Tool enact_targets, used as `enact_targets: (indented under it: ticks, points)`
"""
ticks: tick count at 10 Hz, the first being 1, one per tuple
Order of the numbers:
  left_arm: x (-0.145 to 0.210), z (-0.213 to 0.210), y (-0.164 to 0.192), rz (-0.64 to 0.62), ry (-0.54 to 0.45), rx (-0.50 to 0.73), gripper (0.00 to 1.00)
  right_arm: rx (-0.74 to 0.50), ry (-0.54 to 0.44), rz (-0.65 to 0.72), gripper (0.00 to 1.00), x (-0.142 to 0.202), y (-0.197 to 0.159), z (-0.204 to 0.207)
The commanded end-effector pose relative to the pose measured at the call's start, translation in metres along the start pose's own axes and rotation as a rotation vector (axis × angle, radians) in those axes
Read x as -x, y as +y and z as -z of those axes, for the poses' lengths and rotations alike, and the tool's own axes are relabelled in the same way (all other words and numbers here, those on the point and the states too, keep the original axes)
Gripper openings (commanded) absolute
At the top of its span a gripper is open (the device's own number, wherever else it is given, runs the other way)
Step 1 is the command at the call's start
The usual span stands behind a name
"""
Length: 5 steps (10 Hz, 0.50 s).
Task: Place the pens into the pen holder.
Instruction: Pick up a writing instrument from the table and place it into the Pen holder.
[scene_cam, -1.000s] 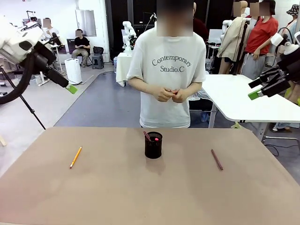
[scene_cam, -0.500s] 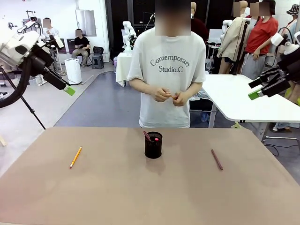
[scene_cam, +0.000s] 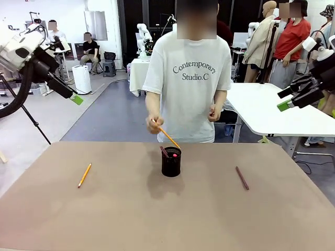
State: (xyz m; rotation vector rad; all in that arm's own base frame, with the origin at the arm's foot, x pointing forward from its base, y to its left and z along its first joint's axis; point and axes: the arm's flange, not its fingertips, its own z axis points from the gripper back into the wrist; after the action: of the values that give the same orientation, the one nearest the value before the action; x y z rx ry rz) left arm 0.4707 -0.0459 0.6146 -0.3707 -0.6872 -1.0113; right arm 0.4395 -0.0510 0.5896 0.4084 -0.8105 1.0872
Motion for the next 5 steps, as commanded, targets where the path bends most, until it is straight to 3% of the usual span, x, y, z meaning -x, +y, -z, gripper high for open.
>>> enact_targets:
  ticks: [1,3,4,5]
  points:
    - [-0.001,-0.001,-0.002,-0.012,0.014,-0.008,1.00,0.000,-0.018,-0.006,1.00,-0.002,0.000,0.000]
    - [0.000,0.000,0.000,0.000,0.000,0.000,1.00,0.000,-0.018,-0.006,1.00,-0.002,0.000,0.000]
    - [0.007,0.008,0.003,-0.124,0.151,0.043,1.00,0.000,-0.018,-0.006,1.00,-0.002,0.000,0.000]
    - [0.016,0.024,0.006,-0.157,0.302,-0.032,1.00,0.000,-0.018,-0.006,1.00,-0.002,0.000,0.000]
